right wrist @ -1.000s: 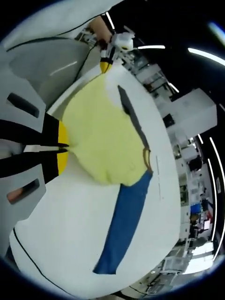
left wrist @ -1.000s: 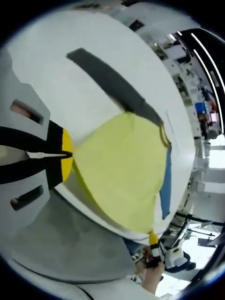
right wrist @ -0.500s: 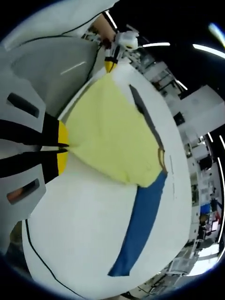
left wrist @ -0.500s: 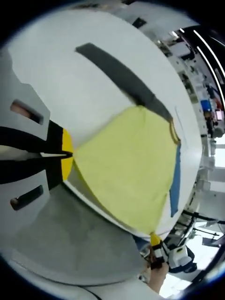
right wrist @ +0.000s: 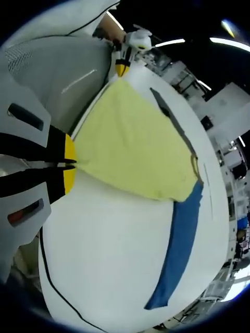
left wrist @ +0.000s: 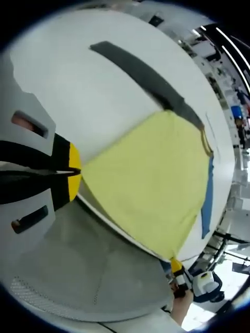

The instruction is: Fold the garment on the visible template until the final outline fits inside the template.

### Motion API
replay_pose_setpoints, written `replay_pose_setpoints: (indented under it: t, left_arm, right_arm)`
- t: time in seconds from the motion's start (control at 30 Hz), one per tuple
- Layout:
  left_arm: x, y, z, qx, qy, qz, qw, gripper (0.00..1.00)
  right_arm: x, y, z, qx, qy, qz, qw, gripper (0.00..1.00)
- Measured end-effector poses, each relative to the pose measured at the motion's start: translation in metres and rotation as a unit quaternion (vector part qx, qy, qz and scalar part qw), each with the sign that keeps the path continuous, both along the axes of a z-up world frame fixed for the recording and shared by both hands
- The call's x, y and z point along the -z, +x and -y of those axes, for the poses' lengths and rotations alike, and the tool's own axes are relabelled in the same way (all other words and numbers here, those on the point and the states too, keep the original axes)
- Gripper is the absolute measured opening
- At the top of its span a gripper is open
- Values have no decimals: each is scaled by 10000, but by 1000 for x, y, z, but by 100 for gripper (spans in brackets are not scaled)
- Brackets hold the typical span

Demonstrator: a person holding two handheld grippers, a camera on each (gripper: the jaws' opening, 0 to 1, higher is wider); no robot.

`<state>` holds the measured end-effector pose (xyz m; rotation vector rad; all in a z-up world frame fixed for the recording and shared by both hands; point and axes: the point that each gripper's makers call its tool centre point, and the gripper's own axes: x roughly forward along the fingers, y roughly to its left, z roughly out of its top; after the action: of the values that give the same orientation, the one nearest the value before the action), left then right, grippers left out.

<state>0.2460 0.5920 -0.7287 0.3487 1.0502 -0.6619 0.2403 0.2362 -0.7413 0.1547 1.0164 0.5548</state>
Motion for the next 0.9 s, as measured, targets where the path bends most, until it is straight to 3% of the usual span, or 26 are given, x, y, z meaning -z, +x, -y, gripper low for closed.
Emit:
replay_pose_setpoints:
  t: [0.4,0.9]
  left_arm:
    - [9,-10,-1,17,58,-229,9997,0]
    - [19,-18,-1,1,99,-382,9992,0]
  right_arm:
    - [17,-9,0,-244,-249,-316,9989,3]
    - [30,-16,4,-329,-420,-500,9973,3]
